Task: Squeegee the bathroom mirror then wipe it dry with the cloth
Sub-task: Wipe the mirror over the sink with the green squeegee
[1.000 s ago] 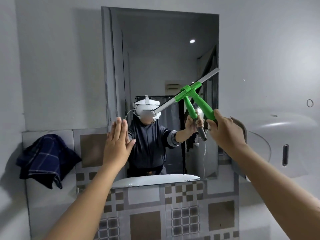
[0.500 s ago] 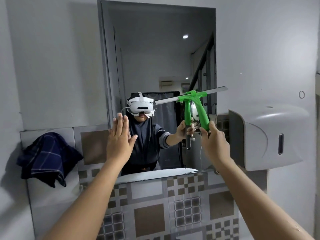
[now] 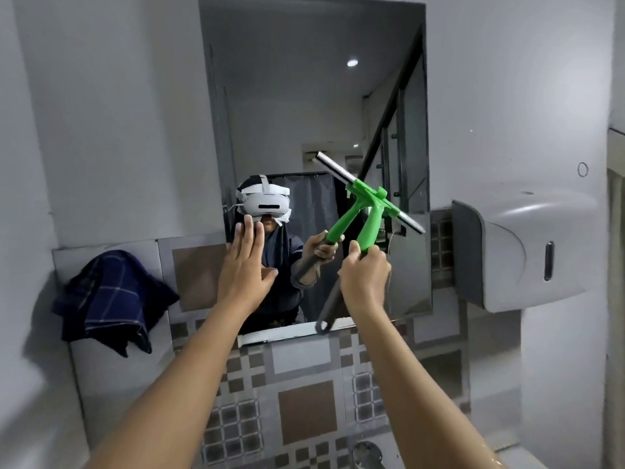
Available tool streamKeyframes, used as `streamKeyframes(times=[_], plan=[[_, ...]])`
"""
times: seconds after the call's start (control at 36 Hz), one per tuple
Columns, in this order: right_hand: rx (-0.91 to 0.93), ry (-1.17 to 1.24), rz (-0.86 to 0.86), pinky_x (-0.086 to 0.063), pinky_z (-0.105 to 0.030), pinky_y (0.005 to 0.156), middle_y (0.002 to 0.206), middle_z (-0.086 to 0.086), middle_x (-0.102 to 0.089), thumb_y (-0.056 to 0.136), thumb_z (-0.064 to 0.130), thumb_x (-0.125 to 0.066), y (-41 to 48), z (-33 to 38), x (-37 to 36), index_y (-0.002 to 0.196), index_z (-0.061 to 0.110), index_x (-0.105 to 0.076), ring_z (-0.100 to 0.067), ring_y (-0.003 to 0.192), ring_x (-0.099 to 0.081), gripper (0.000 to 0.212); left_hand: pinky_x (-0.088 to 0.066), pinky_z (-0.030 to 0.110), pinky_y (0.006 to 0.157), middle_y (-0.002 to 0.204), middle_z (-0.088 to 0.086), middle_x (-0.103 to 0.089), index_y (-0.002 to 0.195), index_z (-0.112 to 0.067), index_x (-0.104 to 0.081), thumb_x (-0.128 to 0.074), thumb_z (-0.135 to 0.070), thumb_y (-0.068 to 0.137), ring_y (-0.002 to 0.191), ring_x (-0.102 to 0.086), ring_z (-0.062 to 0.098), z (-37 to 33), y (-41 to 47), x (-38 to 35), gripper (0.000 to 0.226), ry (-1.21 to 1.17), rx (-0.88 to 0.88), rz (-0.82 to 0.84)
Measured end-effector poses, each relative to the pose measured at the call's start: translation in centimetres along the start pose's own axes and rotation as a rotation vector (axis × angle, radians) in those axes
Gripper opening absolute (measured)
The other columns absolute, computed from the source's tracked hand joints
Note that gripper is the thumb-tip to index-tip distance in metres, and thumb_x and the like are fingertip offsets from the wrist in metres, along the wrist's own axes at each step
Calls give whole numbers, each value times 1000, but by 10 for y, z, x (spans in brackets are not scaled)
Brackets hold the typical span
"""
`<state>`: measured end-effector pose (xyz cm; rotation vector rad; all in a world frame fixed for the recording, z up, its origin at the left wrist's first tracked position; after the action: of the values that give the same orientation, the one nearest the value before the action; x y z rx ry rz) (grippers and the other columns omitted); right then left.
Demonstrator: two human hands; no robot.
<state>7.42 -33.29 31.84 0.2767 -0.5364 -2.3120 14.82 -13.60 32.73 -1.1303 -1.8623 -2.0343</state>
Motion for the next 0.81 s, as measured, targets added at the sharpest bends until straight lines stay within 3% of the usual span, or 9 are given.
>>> streamKeyframes(times=[0.14,0.28,0.36,0.44,0.58,0.64,0.72,0.81], plan=[[-42,157,-30,-44,-32,58,82,-13,-63,95,30,-45,-11,26,-22,92,-3,-58,-24,68,-58,36,-14,47,116,155,10,7,147,-8,-5,-65,-19,81,143,7,25,2,-15,-6,89,2,-87,-35],[-3,146,2,-36,-25,48,67,2,-48,96,29,-44,-18,46,-43,97,-2,-56,-15,56,-50,33,-9,40,115,154,6,8,146,-10,-4,-69,-13,77,142,7,22,8,-29,-18,95,-23,-73,-26],[27,121,25,-44,-31,56,71,0,-50,96,30,-43,-24,56,-51,99,-1,-54,-23,68,-58,33,-4,34,115,154,1,13,147,-13,0,-66,-15,82,141,15,13,13,-34,-24,92,-54,-46,-2],[76,53,61,-53,-40,67,88,-13,-60,96,33,-41,-30,65,-59,104,-1,-51,-30,82,-63,36,-2,33,116,155,0,15,147,-15,1,-61,-13,85,140,19,9,14,-37,-25,88,-92,-52,-17],[245,-171,131,-53,-41,69,102,-15,-65,98,34,-36,-41,73,-76,125,-3,-41,-31,91,-64,47,-5,33,115,155,-4,16,146,-21,7,-65,-4,80,141,15,11,16,-39,-27,99,-91,-78,-64],[294,-230,158,-53,-42,70,102,-14,-66,98,34,-36,-43,71,-79,128,-3,-39,-32,92,-64,47,-11,36,116,155,-2,15,146,-20,9,-66,1,76,142,12,14,14,-40,-25,105,-84,-97,-74],[348,-295,185,-53,-42,67,98,-14,-67,98,34,-35,-40,65,-75,129,-3,-38,-31,86,-66,49,-21,41,115,156,3,5,145,-13,-2,-63,-4,81,143,5,18,12,-41,-23,90,-96,-92,-95],[433,-374,207,-53,-41,64,94,-15,-67,98,33,-35,-34,58,-66,131,-3,-35,-32,81,-66,49,-17,37,116,156,1,3,147,-14,-6,-64,-19,84,143,4,15,15,-41,-25,86,-86,-66,-105]])
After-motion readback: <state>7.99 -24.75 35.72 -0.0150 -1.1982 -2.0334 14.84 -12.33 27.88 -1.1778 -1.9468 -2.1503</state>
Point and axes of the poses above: each hand's wrist, its own y-axis towards the middle knuckle, its own x-axis out of the back of the hand, z = x × y, the point moved 5 cm from there along y, towards the middle knuckle
